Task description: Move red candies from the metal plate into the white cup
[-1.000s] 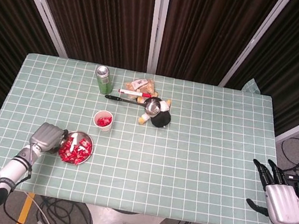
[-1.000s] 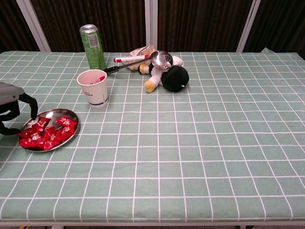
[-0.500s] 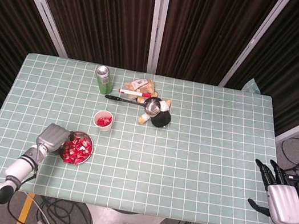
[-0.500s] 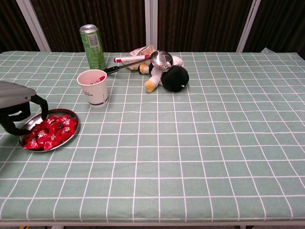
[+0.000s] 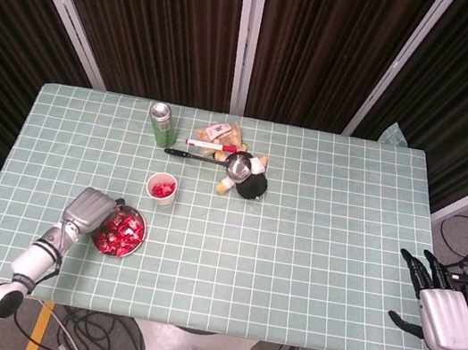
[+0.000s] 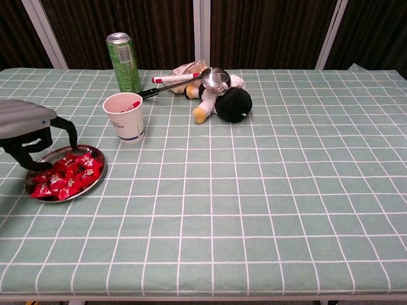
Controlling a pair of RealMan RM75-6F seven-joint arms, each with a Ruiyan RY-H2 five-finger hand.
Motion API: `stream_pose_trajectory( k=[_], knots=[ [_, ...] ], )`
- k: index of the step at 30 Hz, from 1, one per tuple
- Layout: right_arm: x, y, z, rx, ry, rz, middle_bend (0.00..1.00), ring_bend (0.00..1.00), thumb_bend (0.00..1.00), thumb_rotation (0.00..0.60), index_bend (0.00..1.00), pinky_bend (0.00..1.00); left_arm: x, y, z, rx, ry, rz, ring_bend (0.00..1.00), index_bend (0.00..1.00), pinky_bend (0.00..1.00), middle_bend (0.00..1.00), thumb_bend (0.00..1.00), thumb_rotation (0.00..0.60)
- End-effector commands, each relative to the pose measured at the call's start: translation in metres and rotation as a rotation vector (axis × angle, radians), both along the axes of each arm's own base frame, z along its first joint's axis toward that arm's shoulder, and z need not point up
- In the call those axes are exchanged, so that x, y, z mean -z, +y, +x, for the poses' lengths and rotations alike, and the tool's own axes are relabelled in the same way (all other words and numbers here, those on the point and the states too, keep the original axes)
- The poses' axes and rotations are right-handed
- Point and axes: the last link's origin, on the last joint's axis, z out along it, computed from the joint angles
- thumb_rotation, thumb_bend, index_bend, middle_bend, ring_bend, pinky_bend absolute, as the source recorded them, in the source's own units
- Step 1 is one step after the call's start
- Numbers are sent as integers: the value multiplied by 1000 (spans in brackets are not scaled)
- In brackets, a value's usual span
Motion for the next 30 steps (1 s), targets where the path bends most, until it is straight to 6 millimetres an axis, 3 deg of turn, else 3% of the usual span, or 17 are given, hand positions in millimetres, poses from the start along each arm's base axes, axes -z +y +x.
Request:
stream_pose_trajectory(
  k=[1,16,30],
  knots=[
    [0,1,0,0,0,-1,183,0,23,600,34,141,4,3,0,-5,-4,-7,935,412,1000,953,307,600],
    [-1,-1,0,4,0,-2,185,0,23,600,34,146,16,3,-10,-9,2,-16,935,476,1000,955,299,600],
    [-1,-1,1,4,-1,0,188,0,22,600,40,150,15,3,-14,-4,-41,18,948,622,1000,983,352,600]
  ],
)
